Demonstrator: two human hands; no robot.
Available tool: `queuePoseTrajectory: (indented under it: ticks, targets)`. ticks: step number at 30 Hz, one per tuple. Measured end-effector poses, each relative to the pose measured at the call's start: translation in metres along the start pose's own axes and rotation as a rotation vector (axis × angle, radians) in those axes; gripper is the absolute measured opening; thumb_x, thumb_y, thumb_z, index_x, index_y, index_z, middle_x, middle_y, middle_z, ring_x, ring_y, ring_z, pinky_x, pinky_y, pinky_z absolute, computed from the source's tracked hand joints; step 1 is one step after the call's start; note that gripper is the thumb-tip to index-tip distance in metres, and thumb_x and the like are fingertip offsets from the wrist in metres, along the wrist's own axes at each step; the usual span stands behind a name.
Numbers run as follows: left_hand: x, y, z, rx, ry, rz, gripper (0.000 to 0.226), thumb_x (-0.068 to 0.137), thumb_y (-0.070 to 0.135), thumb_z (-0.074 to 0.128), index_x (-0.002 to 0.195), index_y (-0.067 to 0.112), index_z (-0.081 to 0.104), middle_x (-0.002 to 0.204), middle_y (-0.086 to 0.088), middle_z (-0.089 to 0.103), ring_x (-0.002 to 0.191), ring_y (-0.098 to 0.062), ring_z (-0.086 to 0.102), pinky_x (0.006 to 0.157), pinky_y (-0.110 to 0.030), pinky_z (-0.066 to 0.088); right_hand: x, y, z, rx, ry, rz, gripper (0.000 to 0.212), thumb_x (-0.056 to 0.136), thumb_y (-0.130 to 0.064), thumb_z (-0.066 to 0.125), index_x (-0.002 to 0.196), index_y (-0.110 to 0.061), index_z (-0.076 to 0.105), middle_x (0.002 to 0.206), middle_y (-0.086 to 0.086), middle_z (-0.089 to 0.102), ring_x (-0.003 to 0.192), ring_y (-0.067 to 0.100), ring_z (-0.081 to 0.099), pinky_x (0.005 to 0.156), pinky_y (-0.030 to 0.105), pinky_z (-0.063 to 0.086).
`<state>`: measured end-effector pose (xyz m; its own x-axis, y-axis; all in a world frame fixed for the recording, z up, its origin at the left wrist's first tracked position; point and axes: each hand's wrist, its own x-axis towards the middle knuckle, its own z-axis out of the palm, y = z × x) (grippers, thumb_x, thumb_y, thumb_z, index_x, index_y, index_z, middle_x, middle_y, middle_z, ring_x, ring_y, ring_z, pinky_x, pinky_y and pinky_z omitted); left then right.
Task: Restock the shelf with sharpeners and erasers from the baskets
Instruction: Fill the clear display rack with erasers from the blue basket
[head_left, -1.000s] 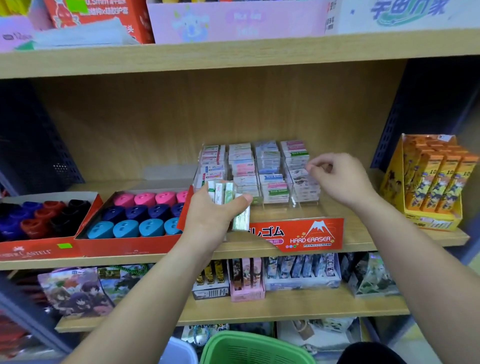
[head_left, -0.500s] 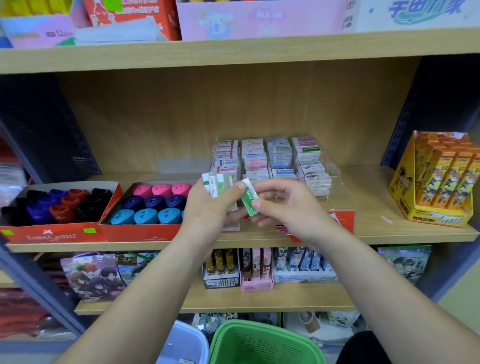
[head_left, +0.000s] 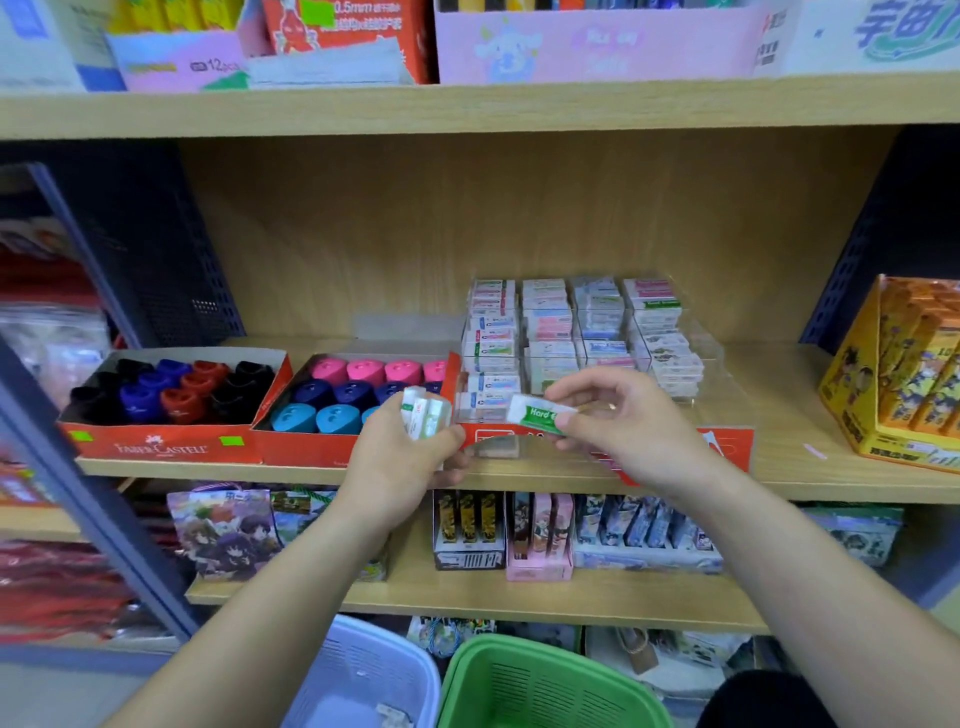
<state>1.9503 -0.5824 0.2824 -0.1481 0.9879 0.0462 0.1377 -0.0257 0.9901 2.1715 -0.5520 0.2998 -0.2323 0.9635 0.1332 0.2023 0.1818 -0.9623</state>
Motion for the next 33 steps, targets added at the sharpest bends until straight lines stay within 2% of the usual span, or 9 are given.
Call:
queuePoseTrajectory:
  ticks: [4, 9, 12, 17, 20, 22, 26, 30, 33]
  targets:
    - [-0.002, -0.007, -0.016, -0.011, 0.019, -0.024, 0.014, 0.097, 0.005, 0.065, 0.108, 0.01, 0.059, 0.091, -0.009, 0.071, 0.072, -0.02, 0.074, 0.067, -0.036, 0.064, 0.014, -0.006, 0.0, -0.048, 0.095, -0.067, 0.016, 0.089, 0.002, 0.071, 0.096, -0.013, 0.072, 0.095, 0.005, 0.071, 0.073, 0.02, 0.075, 0.07, 0.026, 0.06]
    - [0.0, -0.004, -0.019, -0.022, 0.044, 0.006, 0.012, 0.097, 0.006, 0.066, 0.104, 0.015, 0.06, 0.089, -0.003, 0.071, 0.073, -0.016, 0.073, 0.059, -0.03, 0.061, 0.04, -0.009, -0.005, -0.162, 0.244, -0.125, 0.019, 0.09, -0.003, 0.071, 0.091, -0.022, 0.071, 0.096, -0.003, 0.072, 0.075, 0.028, 0.073, 0.081, 0.038, 0.061]
    - [0.005, 0.001, -0.017, -0.022, 0.06, 0.036, 0.01, 0.096, 0.005, 0.066, 0.101, 0.011, 0.061, 0.085, -0.003, 0.072, 0.071, -0.018, 0.073, 0.059, -0.031, 0.062, 0.062, -0.004, -0.018, -0.202, 0.316, -0.137, 0.024, 0.09, -0.003, 0.07, 0.088, -0.026, 0.072, 0.096, 0.002, 0.073, 0.079, 0.031, 0.073, 0.081, 0.049, 0.061]
    - [0.02, 0.008, -0.013, 0.049, 0.095, 0.083, 0.011, 0.096, 0.012, 0.068, 0.105, 0.014, 0.061, 0.089, -0.003, 0.074, 0.074, -0.017, 0.075, 0.062, -0.034, 0.063, 0.091, -0.005, -0.045, -0.239, 0.397, -0.129, 0.023, 0.092, -0.005, 0.069, 0.09, -0.028, 0.071, 0.101, 0.009, 0.073, 0.075, 0.022, 0.069, 0.079, 0.043, 0.061]
    - [0.03, 0.012, -0.007, 0.102, 0.095, 0.105, 0.015, 0.096, 0.018, 0.069, 0.109, 0.015, 0.061, 0.093, -0.002, 0.075, 0.073, -0.017, 0.075, 0.06, -0.033, 0.062, 0.102, -0.003, -0.059, -0.309, 0.394, -0.118, 0.025, 0.092, -0.009, 0.069, 0.087, -0.033, 0.07, 0.095, 0.008, 0.072, 0.08, 0.033, 0.07, 0.082, 0.049, 0.059]
    - [0.036, 0.014, -0.002, 0.118, 0.105, 0.139, 0.013, 0.095, 0.018, 0.07, 0.104, 0.018, 0.061, 0.091, -0.001, 0.075, 0.074, -0.017, 0.074, 0.061, -0.034, 0.062, 0.107, -0.002, -0.066, -0.348, 0.399, -0.117, 0.019, 0.093, -0.011, 0.068, 0.094, -0.029, 0.072, 0.093, 0.006, 0.071, 0.078, 0.033, 0.069, 0.077, 0.045, 0.057]
    - [0.046, 0.015, 0.009, 0.131, 0.101, 0.178, 0.014, 0.092, 0.018, 0.073, 0.101, 0.022, 0.063, 0.087, -0.001, 0.075, 0.079, -0.019, 0.074, 0.066, -0.038, 0.06, 0.106, 0.003, -0.081, -0.529, 0.406, -0.112, 0.012, 0.094, -0.013, 0.065, 0.099, -0.021, 0.073, 0.08, -0.006, 0.065, 0.064, 0.009, 0.058, 0.056, 0.025, 0.041]
    - [0.049, 0.016, 0.017, 0.141, 0.077, 0.18, 0.016, 0.093, 0.018, 0.072, 0.105, 0.02, 0.062, 0.089, 0.001, 0.075, 0.078, -0.014, 0.073, 0.064, -0.033, 0.058, 0.106, 0.019, -0.089, -0.668, 0.165, -0.038, 0.011, 0.093, -0.015, 0.067, 0.093, -0.024, 0.074, 0.094, -0.002, 0.072, 0.087, 0.01, 0.066, 0.076, 0.025, 0.05]
    - [0.049, 0.016, 0.018, 0.131, 0.072, 0.18, 0.018, 0.093, 0.019, 0.073, 0.107, 0.02, 0.061, 0.09, 0.001, 0.074, 0.077, -0.014, 0.072, 0.061, -0.027, 0.054, 0.107, 0.027, -0.091, -0.742, 0.074, -0.039, 0.012, 0.097, -0.022, 0.064, 0.101, -0.022, 0.075, 0.106, -0.006, 0.072, 0.1, 0.012, 0.066, 0.094, 0.033, 0.05]
